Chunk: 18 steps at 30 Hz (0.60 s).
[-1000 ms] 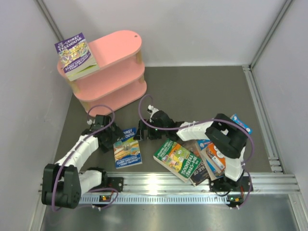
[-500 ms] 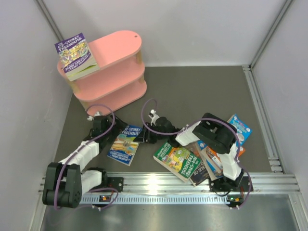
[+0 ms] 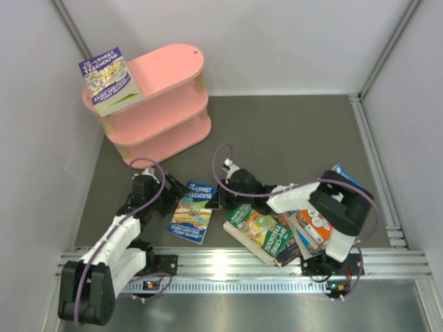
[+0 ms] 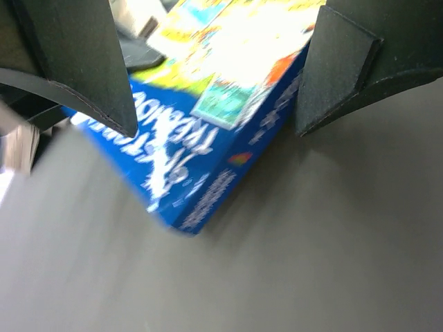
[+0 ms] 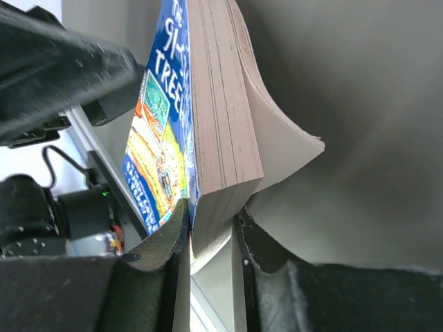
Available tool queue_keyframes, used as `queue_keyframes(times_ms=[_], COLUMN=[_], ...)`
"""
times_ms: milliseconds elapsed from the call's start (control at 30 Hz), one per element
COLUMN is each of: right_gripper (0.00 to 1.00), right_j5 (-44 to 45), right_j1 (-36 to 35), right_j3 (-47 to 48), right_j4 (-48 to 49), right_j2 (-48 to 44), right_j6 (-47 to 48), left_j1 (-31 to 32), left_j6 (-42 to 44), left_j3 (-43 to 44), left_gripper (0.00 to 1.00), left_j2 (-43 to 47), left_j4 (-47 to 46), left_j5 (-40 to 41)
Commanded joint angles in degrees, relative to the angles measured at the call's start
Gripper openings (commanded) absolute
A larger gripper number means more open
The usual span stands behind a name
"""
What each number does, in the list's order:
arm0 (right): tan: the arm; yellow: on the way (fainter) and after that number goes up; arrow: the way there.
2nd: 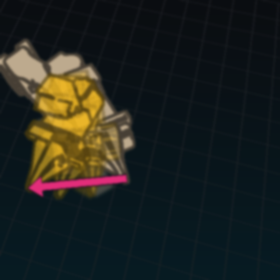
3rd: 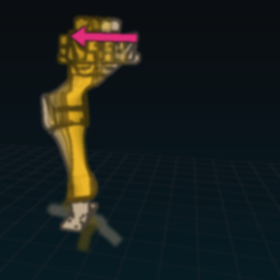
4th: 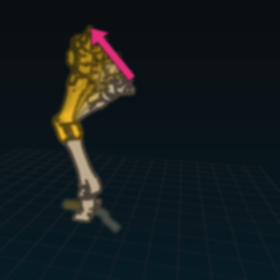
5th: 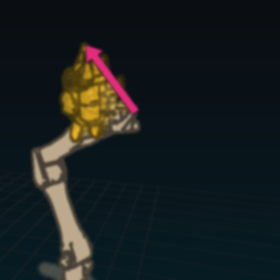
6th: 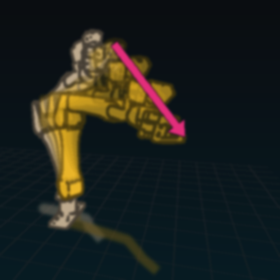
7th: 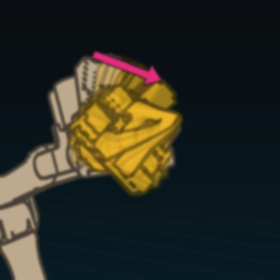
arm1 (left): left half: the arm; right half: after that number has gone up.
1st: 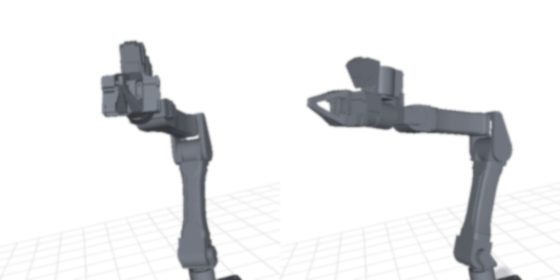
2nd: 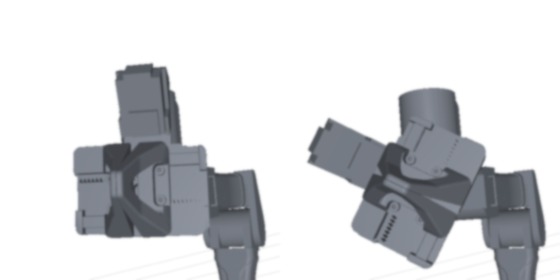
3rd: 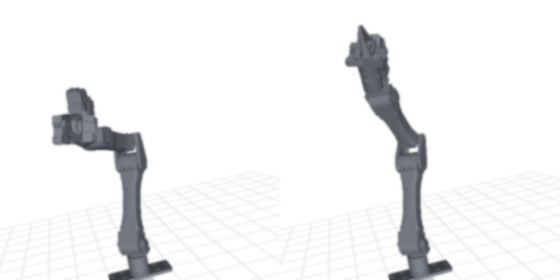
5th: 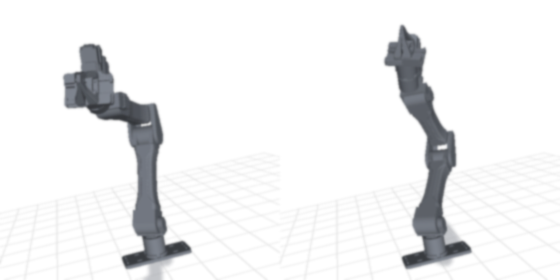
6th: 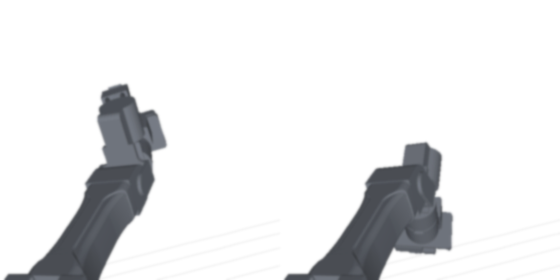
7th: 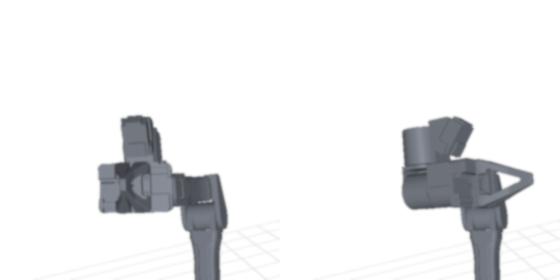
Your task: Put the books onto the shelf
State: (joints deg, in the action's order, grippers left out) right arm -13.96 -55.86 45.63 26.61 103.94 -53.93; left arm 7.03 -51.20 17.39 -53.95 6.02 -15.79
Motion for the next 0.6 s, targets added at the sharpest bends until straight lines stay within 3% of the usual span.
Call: queue_keyframes(times_ms=[0, 200, 367, 567], right_gripper=[0.00, 0.00, 0.00, 0.00], right_j5=[6.8, 8.8, 7.1, 4.0], right_j1=[-0.5, -0.4, -0.2, -0.1], right_j3=[0.1, -0.3, -0.3, -1.4], right_j4=[-7.5, -16.2, -19.4, -16.6], right_j2=[-11.7, -25.3, -31.2, -34.9], right_j6=[10.0, 16.5, 18.1, 18.0], left_j1=[0.4, 0.4, 0.4, 0.4], left_j6=[2.9, 6.2, 3.7, -0.5], left_j3=[1.2, 1.3, -2.4, -7.5], left_gripper=[0.99, 0.99, 0.99, 0.99], left_j2=[4.3, 8.4, 11.1, 11.4], left_j4=[5.6, 1.4, -12.8, -26.1], left_j5=[-4.4, -8.4, -18.5, -28.1])
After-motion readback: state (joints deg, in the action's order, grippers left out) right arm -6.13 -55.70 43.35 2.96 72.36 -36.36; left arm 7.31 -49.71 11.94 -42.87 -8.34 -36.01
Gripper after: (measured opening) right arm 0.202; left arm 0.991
